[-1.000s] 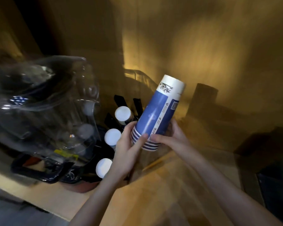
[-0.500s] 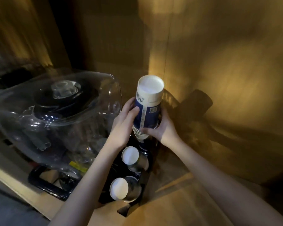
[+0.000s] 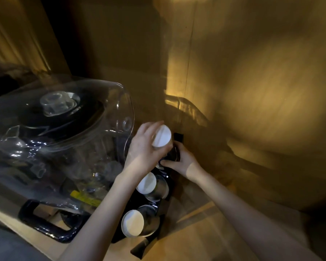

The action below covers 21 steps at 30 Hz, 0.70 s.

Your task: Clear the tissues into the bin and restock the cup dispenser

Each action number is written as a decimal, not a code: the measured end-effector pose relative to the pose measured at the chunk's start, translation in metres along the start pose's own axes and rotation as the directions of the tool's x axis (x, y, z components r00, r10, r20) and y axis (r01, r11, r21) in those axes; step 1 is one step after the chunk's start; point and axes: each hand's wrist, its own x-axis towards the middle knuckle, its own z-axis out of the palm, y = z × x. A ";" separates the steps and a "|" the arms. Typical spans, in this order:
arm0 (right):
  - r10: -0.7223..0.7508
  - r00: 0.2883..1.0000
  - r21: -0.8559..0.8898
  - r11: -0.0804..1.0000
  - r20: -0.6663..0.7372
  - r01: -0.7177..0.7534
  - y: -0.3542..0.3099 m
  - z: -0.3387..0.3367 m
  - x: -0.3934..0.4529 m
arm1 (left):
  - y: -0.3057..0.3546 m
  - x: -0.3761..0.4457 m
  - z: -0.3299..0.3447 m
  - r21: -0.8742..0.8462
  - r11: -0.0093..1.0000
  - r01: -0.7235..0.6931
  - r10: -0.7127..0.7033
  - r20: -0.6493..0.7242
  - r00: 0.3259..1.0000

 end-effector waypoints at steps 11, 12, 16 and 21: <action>0.114 0.989 0.023 0.993 0.090 -0.117 0.013 -0.005 -0.012 | -0.016 0.006 0.028 0.187 0.977 0.102 -0.137 0.185 0.973; 0.114 0.990 0.017 0.993 0.086 -0.116 0.014 -0.004 -0.012 | -0.016 0.008 0.029 0.201 0.973 0.114 -0.153 0.190 0.970; 0.112 0.993 -0.038 0.993 0.042 -0.111 0.013 -0.005 -0.013 | -0.013 0.012 0.032 0.272 0.957 0.102 -0.161 0.205 0.965; 0.139 0.987 0.088 0.987 -0.083 -0.132 -0.002 -0.024 -0.021 | -0.010 0.016 0.028 0.400 0.913 0.075 -0.199 0.278 0.940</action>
